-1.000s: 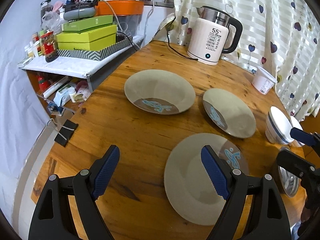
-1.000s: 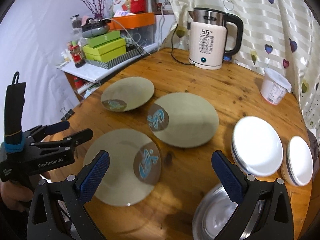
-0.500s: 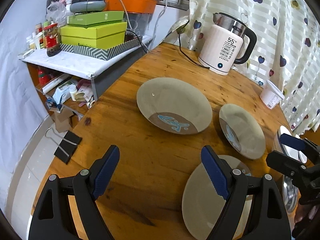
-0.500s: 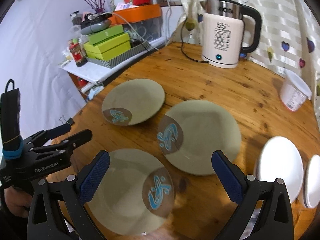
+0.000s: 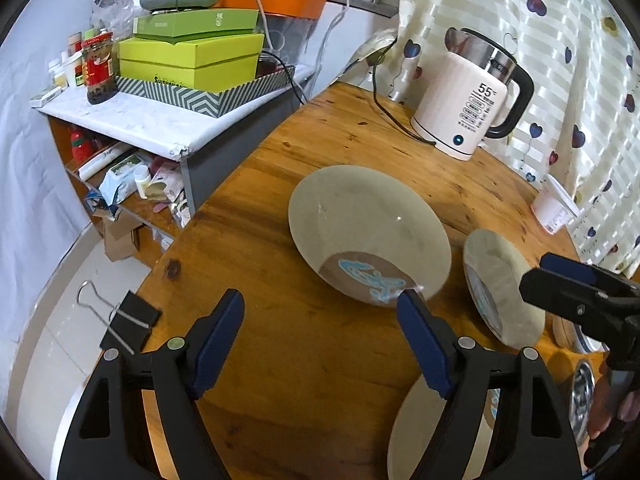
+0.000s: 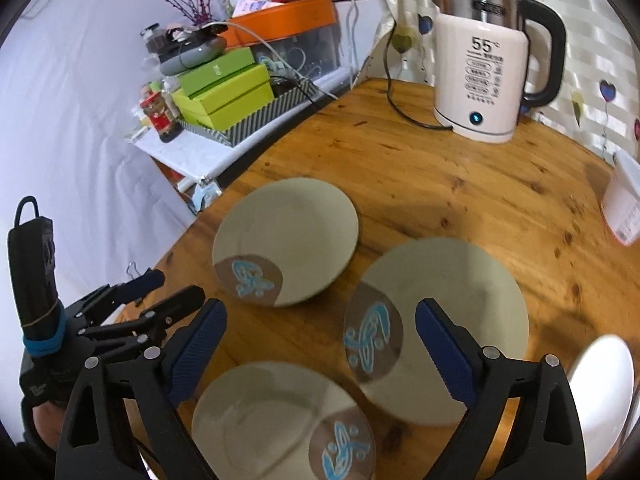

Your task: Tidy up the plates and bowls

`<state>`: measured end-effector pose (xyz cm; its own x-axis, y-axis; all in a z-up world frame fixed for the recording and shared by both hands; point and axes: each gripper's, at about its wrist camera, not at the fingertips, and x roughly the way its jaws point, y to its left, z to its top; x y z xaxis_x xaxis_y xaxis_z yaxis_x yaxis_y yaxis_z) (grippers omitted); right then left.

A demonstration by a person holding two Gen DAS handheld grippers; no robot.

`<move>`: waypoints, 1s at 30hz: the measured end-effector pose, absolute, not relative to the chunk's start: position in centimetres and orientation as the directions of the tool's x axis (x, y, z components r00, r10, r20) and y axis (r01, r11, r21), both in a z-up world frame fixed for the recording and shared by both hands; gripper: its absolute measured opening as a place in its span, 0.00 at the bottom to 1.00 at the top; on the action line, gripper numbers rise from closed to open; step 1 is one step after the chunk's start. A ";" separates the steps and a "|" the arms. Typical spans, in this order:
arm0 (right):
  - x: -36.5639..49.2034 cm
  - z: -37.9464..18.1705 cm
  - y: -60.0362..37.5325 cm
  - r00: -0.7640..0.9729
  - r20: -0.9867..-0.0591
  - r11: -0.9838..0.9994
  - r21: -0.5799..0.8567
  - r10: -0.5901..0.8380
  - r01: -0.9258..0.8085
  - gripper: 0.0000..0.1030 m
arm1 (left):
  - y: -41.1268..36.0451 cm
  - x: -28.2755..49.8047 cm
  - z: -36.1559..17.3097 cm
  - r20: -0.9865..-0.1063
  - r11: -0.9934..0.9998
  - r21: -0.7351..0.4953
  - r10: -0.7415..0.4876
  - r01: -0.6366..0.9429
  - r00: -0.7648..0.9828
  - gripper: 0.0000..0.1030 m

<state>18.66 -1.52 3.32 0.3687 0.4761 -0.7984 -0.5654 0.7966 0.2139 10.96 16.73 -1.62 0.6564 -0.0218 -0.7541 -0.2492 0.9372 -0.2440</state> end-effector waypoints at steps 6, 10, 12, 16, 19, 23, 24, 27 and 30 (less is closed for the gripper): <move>21.2 2.7 0.5 0.335 -0.804 0.778 0.234 0.492 -0.583 0.75 | 17.9 12.5 -2.4 -0.762 0.927 -0.264 -0.032 -0.265 0.647 0.66; 22.8 1.7 1.4 0.307 -0.811 0.777 0.258 0.497 -0.575 0.69 | 18.7 13.5 -3.2 -0.774 0.917 -0.279 -0.039 -0.285 0.632 0.63; 23.8 0.9 1.5 0.292 -0.818 0.780 0.271 0.496 -0.564 0.68 | 19.0 13.8 -3.5 -0.775 0.914 -0.288 -0.047 -0.286 0.630 0.62; 25.2 -0.4 1.9 0.270 -0.828 0.785 0.285 0.491 -0.550 0.61 | 19.1 14.4 -3.8 -0.776 0.913 -0.292 -0.052 -0.284 0.628 0.58; 26.0 -1.2 2.1 0.252 -0.837 0.787 0.294 0.486 -0.542 0.55 | 18.9 15.0 -3.9 -0.780 0.916 -0.291 -0.060 -0.276 0.623 0.52; 26.7 -1.9 2.3 0.239 -0.841 0.788 0.303 0.486 -0.537 0.51 | 18.6 15.7 -4.0 -0.778 0.919 -0.295 -0.073 -0.261 0.624 0.48; 26.8 -2.0 2.3 0.235 -0.841 0.787 0.306 0.487 -0.536 0.49 | 18.5 15.8 -4.0 -0.778 0.920 -0.294 -0.073 -0.259 0.624 0.47; 27.0 -2.2 2.5 0.228 -0.844 0.786 0.307 0.486 -0.537 0.42 | 18.4 16.2 -4.2 -0.781 0.922 -0.289 -0.070 -0.259 0.621 0.44; 27.3 -2.6 2.5 0.217 -0.845 0.786 0.319 0.489 -0.530 0.39 | 18.5 16.4 -4.4 -0.783 0.923 -0.281 -0.063 -0.262 0.619 0.39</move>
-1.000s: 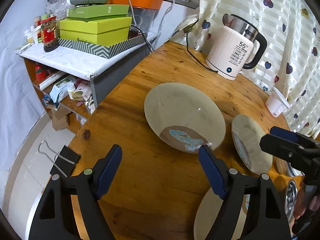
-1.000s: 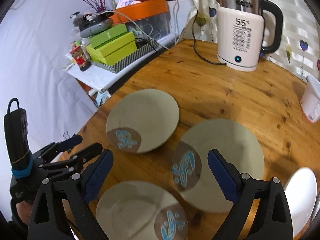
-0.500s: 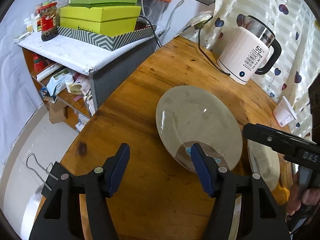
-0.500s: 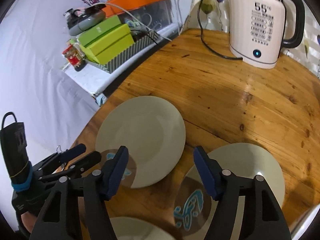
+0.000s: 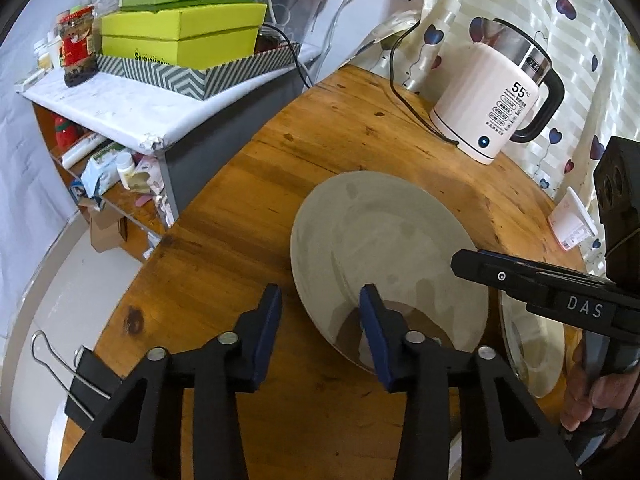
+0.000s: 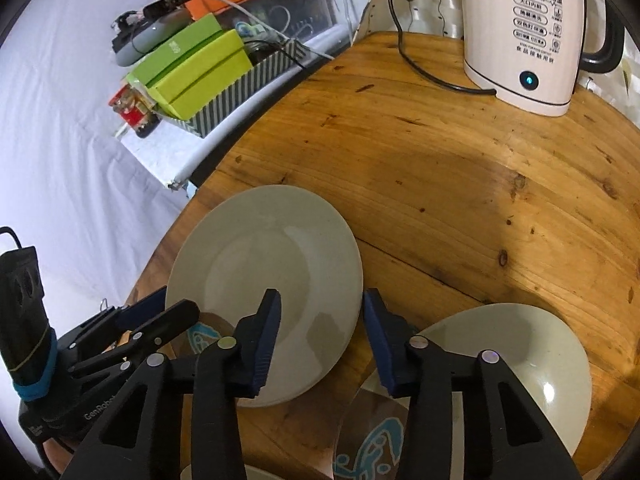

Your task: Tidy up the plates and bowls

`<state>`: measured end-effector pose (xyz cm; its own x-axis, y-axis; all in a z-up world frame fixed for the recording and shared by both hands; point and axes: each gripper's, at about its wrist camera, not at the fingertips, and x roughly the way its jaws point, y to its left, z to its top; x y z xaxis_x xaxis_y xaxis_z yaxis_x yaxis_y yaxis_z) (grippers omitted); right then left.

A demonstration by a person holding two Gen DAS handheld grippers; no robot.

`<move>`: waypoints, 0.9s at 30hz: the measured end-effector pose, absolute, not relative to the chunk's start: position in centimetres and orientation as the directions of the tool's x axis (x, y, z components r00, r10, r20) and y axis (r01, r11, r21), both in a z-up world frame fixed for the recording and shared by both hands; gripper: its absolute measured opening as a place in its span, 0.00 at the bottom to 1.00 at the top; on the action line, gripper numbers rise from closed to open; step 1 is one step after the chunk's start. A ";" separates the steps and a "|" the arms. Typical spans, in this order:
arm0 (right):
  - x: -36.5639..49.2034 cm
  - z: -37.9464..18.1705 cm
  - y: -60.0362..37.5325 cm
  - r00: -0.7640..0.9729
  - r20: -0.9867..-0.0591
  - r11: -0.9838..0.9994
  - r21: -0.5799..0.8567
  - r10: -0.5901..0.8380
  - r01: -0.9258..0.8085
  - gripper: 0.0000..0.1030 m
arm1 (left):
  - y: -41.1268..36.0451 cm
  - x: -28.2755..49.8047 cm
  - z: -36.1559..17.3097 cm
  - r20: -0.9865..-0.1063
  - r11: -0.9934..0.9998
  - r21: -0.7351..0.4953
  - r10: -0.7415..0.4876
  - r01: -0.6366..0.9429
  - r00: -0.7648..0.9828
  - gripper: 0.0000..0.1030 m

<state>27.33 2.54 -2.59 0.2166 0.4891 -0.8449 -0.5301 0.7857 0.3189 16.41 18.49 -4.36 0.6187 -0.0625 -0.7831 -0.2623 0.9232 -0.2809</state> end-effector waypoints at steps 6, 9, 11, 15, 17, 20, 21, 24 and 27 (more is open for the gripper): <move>27.8 -2.9 2.2 0.229 -0.843 0.800 0.324 0.487 -0.505 0.22 | 18.4 16.7 -4.4 -0.779 0.927 -0.281 -0.068 -0.249 0.624 0.35; 27.9 -3.1 2.0 0.224 -0.841 0.800 0.335 0.492 -0.498 0.20 | 18.3 16.7 -4.4 -0.777 0.928 -0.281 -0.071 -0.244 0.625 0.34; 27.9 -3.1 2.0 0.226 -0.840 0.800 0.337 0.494 -0.496 0.20 | 18.3 16.8 -4.4 -0.776 0.928 -0.280 -0.069 -0.245 0.626 0.34; 27.9 -3.1 2.0 0.223 -0.840 0.800 0.339 0.495 -0.495 0.20 | 18.3 16.7 -4.3 -0.776 0.929 -0.275 -0.062 -0.248 0.628 0.34; 27.8 -2.9 2.0 0.223 -0.836 0.796 0.345 0.501 -0.496 0.20 | 18.3 16.5 -4.0 -0.772 0.929 -0.273 -0.058 -0.249 0.633 0.34; 27.7 -2.5 2.1 0.225 -0.832 0.793 0.348 0.507 -0.501 0.20 | 18.4 16.2 -3.5 -0.768 0.930 -0.269 -0.051 -0.250 0.638 0.34; 27.5 -2.3 2.0 0.228 -0.830 0.791 0.348 0.510 -0.503 0.20 | 18.4 16.0 -3.3 -0.766 0.931 -0.266 -0.047 -0.249 0.641 0.34; 27.1 -1.6 1.9 0.237 -0.823 0.788 0.348 0.516 -0.507 0.20 | 18.2 15.5 -2.7 -0.761 0.934 -0.259 -0.040 -0.247 0.647 0.34; 26.4 -1.1 1.5 0.237 -0.817 0.784 0.356 0.525 -0.508 0.20 | 17.9 14.8 -2.1 -0.759 0.935 -0.255 -0.037 -0.245 0.650 0.34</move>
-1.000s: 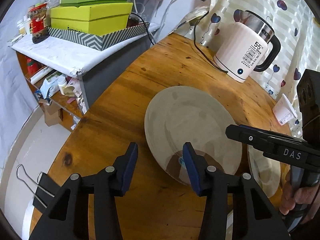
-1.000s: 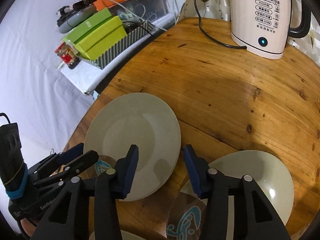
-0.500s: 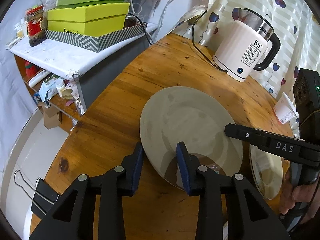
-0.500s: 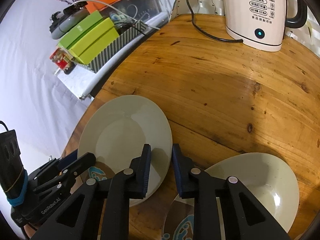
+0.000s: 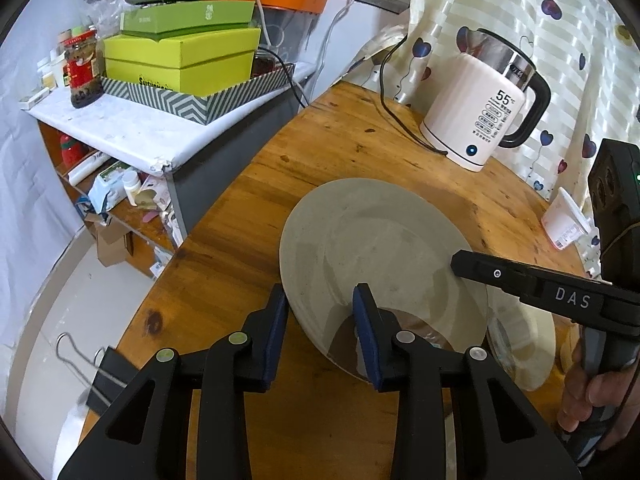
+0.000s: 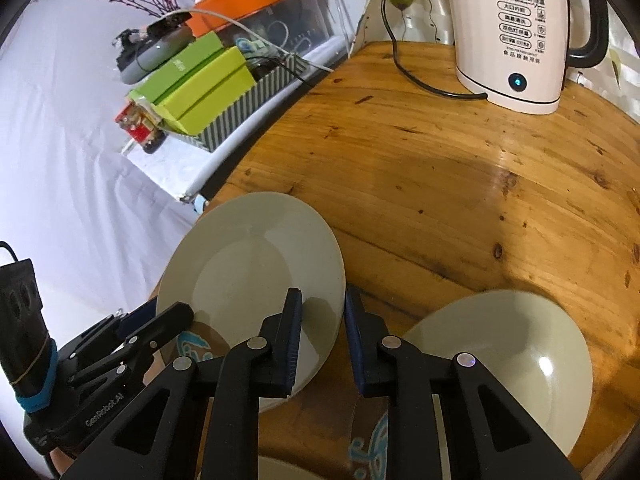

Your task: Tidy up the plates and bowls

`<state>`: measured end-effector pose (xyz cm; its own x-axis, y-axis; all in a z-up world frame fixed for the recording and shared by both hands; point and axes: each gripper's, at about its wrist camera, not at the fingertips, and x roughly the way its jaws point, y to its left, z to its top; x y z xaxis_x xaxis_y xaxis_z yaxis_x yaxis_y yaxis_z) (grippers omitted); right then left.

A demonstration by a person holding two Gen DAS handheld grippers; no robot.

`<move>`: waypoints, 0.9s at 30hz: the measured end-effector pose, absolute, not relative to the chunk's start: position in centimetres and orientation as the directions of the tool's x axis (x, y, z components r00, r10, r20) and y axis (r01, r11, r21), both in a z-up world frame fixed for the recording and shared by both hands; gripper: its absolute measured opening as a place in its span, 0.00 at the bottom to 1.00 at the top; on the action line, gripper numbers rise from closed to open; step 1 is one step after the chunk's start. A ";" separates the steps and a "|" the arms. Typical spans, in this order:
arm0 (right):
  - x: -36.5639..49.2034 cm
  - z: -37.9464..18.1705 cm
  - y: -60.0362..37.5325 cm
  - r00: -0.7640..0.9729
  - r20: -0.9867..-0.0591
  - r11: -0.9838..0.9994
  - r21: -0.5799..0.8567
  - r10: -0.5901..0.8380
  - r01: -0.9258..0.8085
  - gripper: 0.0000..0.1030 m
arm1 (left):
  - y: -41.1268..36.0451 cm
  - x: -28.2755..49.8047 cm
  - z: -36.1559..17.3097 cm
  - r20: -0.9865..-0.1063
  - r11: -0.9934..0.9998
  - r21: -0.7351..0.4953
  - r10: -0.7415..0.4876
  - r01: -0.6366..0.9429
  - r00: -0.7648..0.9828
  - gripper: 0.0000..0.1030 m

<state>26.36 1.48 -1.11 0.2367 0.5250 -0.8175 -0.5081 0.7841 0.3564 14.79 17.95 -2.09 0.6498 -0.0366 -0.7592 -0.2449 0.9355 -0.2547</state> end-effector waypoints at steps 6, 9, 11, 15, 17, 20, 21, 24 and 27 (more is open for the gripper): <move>24.1 -0.2 0.1 0.247 -0.813 0.788 0.359 0.527 -0.500 0.20 | 16.6 12.9 -1.1 -0.754 0.944 -0.241 -0.034 -0.227 0.657 0.34; 22.9 0.3 -0.7 0.253 -0.811 0.791 0.360 0.527 -0.494 0.20 | 15.9 11.9 -0.7 -0.751 0.947 -0.238 -0.037 -0.217 0.659 0.34; 22.1 0.5 -1.3 0.258 -0.809 0.793 0.361 0.528 -0.491 0.20 | 15.5 11.4 -0.5 -0.750 0.948 -0.238 -0.040 -0.213 0.660 0.34; 20.5 1.0 -2.5 0.266 -0.808 0.797 0.358 0.525 -0.486 0.20 | 14.5 10.1 -0.1 -0.749 0.950 -0.236 -0.046 -0.202 0.660 0.34; 19.8 1.2 -3.0 0.271 -0.807 0.799 0.357 0.524 -0.484 0.20 | 14.0 9.6 0.1 -0.749 0.952 -0.236 -0.049 -0.196 0.661 0.34; 18.7 1.5 -3.8 0.279 -0.804 0.802 0.357 0.525 -0.479 0.20 | 13.2 8.7 0.3 -0.747 0.955 -0.232 -0.053 -0.186 0.663 0.34; 18.4 1.5 -4.1 0.282 -0.804 0.804 0.355 0.523 -0.478 0.20 | 13.0 8.4 0.3 -0.747 0.955 -0.232 -0.055 -0.182 0.662 0.34; 17.6 1.6 -4.9 0.289 -0.805 0.808 0.351 0.518 -0.473 0.20 | 12.1 7.7 0.2 -0.749 0.958 -0.231 -0.065 -0.168 0.659 0.34; 16.6 1.4 -6.1 0.291 -0.806 0.814 0.356 0.516 -0.459 0.20 | 11.3 7.1 0.1 -0.753 0.961 -0.229 -0.074 -0.154 0.654 0.34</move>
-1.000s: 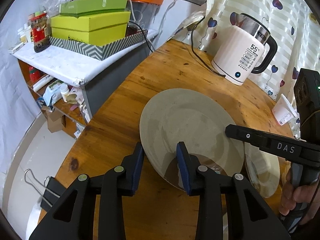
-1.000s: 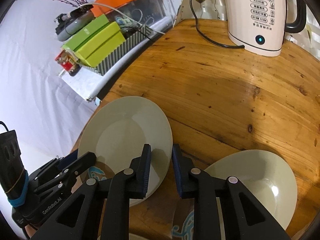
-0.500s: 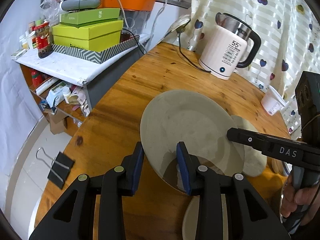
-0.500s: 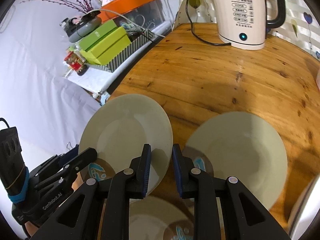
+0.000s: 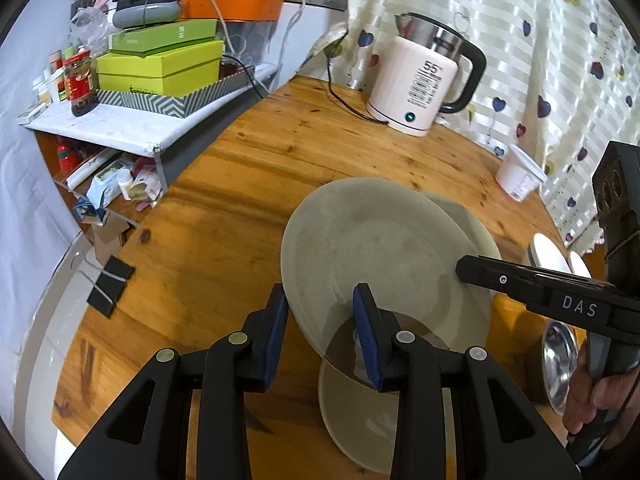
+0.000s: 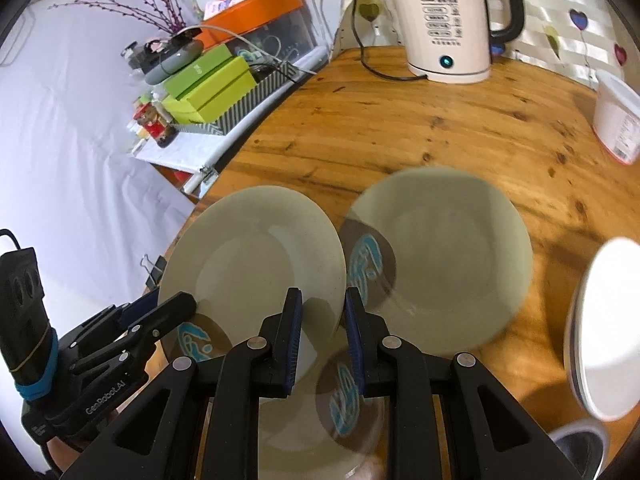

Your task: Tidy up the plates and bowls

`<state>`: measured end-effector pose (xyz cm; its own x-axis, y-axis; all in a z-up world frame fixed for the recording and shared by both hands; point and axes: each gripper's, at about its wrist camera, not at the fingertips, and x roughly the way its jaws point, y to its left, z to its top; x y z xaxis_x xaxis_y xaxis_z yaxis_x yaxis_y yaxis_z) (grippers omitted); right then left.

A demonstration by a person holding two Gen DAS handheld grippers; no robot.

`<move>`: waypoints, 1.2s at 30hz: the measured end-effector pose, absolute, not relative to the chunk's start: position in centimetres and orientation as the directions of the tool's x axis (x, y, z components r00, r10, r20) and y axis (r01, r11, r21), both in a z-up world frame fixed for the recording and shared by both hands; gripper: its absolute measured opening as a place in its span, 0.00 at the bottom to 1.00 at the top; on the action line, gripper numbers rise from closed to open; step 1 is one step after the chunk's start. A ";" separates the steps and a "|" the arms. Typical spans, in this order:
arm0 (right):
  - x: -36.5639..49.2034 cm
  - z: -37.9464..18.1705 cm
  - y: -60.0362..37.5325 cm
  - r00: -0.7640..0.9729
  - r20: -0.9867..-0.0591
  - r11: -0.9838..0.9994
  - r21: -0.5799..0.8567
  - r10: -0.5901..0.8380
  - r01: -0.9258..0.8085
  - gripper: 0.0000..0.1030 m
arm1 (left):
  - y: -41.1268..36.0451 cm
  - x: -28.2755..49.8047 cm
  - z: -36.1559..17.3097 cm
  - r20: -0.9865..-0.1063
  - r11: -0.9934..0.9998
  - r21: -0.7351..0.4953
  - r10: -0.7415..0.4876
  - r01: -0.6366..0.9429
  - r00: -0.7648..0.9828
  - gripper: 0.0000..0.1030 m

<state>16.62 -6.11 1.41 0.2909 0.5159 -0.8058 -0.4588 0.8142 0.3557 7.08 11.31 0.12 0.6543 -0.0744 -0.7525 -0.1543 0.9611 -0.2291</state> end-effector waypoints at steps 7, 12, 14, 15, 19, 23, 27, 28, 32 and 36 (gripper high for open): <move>14.7 1.1 -8.0 0.306 -0.809 0.828 0.347 0.501 -0.440 0.20 | 9.5 5.5 -0.3 -0.759 0.966 -0.226 -0.092 -0.127 0.645 0.34; 13.4 0.6 -8.9 0.302 -0.814 0.832 0.347 0.496 -0.432 0.20 | 8.8 4.7 -0.9 -0.768 0.967 -0.224 -0.098 -0.122 0.633 0.34; 13.1 0.2 -9.2 0.299 -0.817 0.835 0.349 0.494 -0.426 0.20 | 8.5 4.4 -1.1 -0.773 0.968 -0.222 -0.100 -0.120 0.627 0.34; 12.9 0.0 -9.4 0.296 -0.819 0.836 0.349 0.492 -0.423 0.20 | 8.4 4.3 -1.3 -0.775 0.968 -0.221 -0.100 -0.118 0.624 0.34; 12.2 -0.6 -9.7 0.286 -0.826 0.840 0.351 0.486 -0.413 0.20 | 8.0 3.8 -1.8 -0.784 0.970 -0.214 -0.101 -0.114 0.612 0.34; 11.9 -0.9 -10.0 0.281 -0.830 0.842 0.352 0.482 -0.408 0.20 | 7.8 3.5 -2.1 -0.789 0.971 -0.212 -0.102 -0.113 0.606 0.34; 11.6 -1.1 -10.0 0.283 -0.834 0.846 0.342 0.474 -0.410 0.20 | 7.7 3.4 -2.3 -0.792 0.971 -0.210 -0.101 -0.113 0.602 0.34; 11.6 -1.1 -9.9 0.283 -0.834 0.846 0.341 0.473 -0.409 0.20 | 7.6 3.4 -2.4 -0.793 0.972 -0.208 -0.100 -0.113 0.601 0.34; 11.5 -1.3 -9.9 0.283 -0.839 0.849 0.333 0.465 -0.409 0.20 | 7.4 3.3 -2.6 -0.795 0.975 -0.192 -0.088 -0.111 0.601 0.34; 11.5 -1.4 -9.7 0.284 -0.843 0.853 0.324 0.456 -0.408 0.21 | 7.2 3.1 -2.8 -0.798 0.976 -0.186 -0.084 -0.112 0.596 0.34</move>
